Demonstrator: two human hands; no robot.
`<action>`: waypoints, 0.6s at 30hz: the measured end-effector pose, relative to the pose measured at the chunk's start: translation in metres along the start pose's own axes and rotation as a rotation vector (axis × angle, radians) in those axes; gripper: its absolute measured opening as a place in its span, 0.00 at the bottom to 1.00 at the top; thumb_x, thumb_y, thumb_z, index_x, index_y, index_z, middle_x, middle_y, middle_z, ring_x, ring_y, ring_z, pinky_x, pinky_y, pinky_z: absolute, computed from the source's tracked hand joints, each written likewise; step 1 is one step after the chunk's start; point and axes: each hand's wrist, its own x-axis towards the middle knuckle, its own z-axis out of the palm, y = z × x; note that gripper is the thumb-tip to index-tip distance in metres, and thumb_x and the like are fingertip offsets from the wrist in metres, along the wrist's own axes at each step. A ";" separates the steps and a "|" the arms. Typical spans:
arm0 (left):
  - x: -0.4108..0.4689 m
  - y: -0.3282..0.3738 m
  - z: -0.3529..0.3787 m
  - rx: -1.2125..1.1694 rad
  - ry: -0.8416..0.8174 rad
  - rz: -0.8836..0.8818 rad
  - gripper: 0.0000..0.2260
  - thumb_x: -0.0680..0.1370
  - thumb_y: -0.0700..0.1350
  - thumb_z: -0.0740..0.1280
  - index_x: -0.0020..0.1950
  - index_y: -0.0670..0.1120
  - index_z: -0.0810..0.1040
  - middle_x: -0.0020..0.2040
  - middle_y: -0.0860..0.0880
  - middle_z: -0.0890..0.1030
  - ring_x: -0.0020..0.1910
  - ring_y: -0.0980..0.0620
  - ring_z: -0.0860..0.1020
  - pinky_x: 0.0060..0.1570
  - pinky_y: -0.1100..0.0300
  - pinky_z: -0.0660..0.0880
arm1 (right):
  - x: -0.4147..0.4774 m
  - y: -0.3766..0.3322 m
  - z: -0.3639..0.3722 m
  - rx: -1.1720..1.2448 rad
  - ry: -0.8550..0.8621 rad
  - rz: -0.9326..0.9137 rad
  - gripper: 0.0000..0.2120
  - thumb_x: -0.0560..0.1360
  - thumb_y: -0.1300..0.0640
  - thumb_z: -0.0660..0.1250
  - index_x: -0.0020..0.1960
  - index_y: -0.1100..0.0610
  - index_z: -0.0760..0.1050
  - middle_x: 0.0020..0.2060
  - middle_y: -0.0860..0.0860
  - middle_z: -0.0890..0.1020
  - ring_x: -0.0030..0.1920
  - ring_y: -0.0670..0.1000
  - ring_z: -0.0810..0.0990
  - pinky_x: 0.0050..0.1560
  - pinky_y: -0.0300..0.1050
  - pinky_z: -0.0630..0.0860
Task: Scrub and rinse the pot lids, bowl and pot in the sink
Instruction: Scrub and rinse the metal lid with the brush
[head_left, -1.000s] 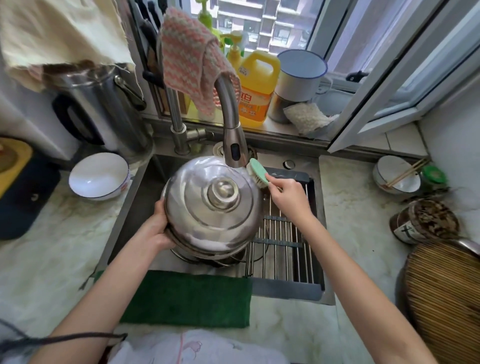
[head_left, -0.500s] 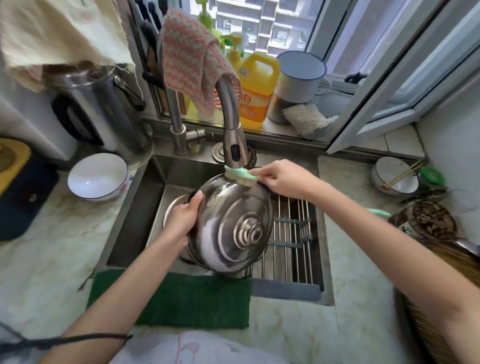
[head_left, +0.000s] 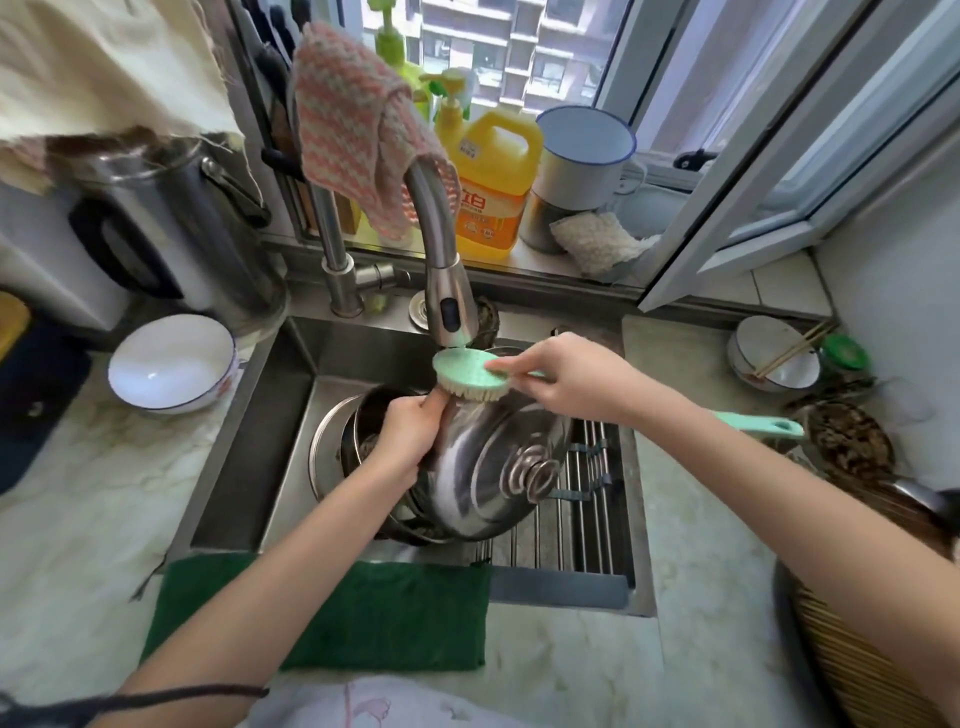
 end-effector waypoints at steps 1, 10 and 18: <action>-0.001 -0.001 0.003 -0.005 -0.011 -0.030 0.19 0.79 0.55 0.62 0.38 0.42 0.80 0.37 0.49 0.81 0.40 0.50 0.78 0.38 0.60 0.72 | 0.006 0.001 0.002 -0.033 -0.007 0.002 0.15 0.79 0.53 0.62 0.64 0.43 0.75 0.36 0.41 0.77 0.25 0.39 0.68 0.26 0.32 0.62; -0.007 -0.028 -0.003 -0.089 -0.012 -0.179 0.19 0.79 0.56 0.61 0.44 0.42 0.80 0.42 0.44 0.83 0.43 0.47 0.81 0.43 0.58 0.77 | 0.070 0.022 0.044 0.883 -0.241 0.401 0.15 0.77 0.59 0.67 0.63 0.58 0.74 0.34 0.49 0.75 0.24 0.42 0.61 0.22 0.33 0.57; -0.007 -0.042 -0.016 -0.137 0.035 -0.255 0.18 0.78 0.58 0.61 0.45 0.44 0.79 0.46 0.43 0.83 0.47 0.45 0.81 0.54 0.53 0.77 | 0.094 0.000 0.058 1.120 -0.320 0.499 0.16 0.80 0.58 0.59 0.34 0.55 0.65 0.20 0.45 0.66 0.18 0.41 0.57 0.19 0.32 0.52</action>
